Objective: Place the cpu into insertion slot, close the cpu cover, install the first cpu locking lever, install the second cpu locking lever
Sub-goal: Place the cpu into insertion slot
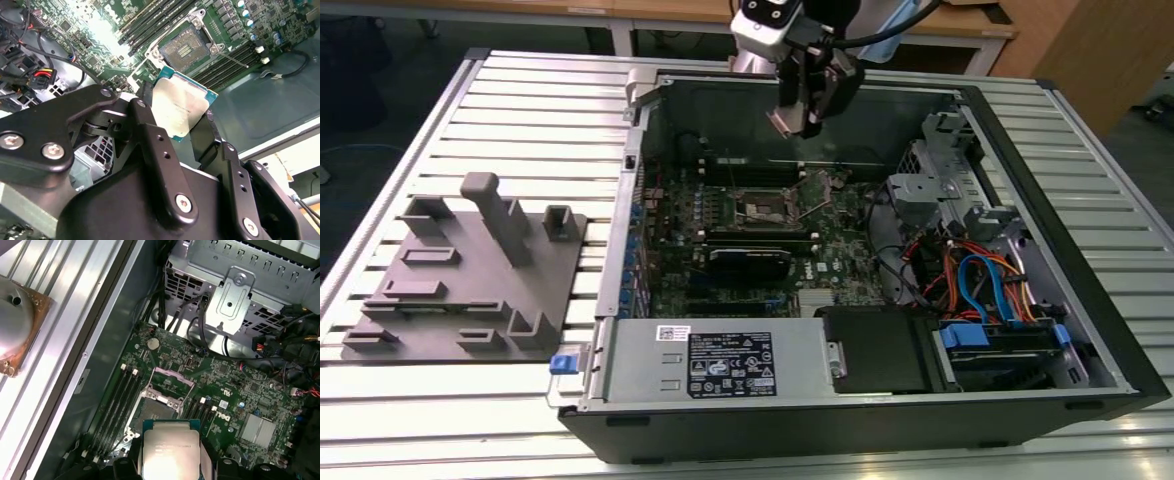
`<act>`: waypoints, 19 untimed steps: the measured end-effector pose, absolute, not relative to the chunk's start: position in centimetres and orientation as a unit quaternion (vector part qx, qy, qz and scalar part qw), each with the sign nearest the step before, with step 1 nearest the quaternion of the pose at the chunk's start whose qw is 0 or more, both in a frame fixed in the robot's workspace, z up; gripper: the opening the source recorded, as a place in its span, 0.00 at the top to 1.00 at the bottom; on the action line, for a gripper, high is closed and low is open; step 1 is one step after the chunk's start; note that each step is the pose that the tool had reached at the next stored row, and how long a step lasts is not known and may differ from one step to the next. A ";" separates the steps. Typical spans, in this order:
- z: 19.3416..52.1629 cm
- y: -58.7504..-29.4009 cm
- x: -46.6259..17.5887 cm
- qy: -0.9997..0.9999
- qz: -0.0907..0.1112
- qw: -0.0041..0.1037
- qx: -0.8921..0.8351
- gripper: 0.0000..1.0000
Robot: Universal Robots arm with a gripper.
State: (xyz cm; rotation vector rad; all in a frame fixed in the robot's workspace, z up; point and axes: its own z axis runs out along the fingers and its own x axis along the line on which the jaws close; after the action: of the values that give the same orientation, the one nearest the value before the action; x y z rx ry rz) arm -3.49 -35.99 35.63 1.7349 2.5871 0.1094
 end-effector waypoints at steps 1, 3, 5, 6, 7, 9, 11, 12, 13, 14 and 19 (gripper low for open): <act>35.6 -36.0 -3.5 0.828 0.035 0.012 0.559 0.46; 35.4 -36.0 -3.5 0.821 0.035 0.013 0.570 0.46; 35.2 -36.0 -3.5 0.810 0.035 0.014 0.585 0.46; 35.2 -36.0 -3.5 0.805 0.035 0.014 0.592 0.46; 35.1 -36.0 -3.5 0.800 0.034 0.014 0.599 0.46; 35.1 -36.0 -3.5 0.795 0.034 0.014 0.606 0.46; 35.1 -36.0 -3.5 0.795 0.034 0.014 0.606 0.46; 35.1 -36.0 -3.5 0.794 0.034 0.015 0.606 0.46; 35.1 -36.0 -3.5 0.794 0.034 0.015 0.606 0.46; 35.1 -36.0 -3.5 0.794 0.034 0.014 0.606 0.46; 35.1 -36.0 -3.5 0.794 0.034 0.014 0.606 0.46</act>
State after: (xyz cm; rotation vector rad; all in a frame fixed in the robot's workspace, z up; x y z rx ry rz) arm -3.49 -35.99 35.09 1.8872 2.4729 0.1067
